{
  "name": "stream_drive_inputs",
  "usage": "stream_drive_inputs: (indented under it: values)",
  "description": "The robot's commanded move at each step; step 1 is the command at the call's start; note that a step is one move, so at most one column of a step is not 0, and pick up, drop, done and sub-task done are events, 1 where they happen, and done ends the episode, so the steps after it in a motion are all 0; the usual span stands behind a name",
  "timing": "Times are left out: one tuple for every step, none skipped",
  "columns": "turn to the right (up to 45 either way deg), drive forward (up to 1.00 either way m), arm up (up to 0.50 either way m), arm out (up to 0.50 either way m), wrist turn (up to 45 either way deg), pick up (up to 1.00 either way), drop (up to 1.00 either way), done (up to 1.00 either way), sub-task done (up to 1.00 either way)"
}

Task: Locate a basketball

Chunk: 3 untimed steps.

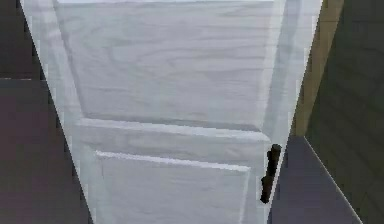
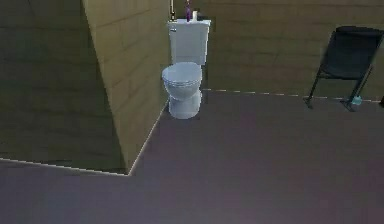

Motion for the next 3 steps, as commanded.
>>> stream_drive_inputs:
  values:
    - [-45.0,0.0,0.0,0.0,0.0,0.0,0.0,0.0,0.0]
    - [-15.0,0.0,0.0,0.0,0.0,0.0,0.0,0.0,0.0]
    - [0.0,0.5,0.0,0.0,0.0,0.0,0.0,0.0,0.0]
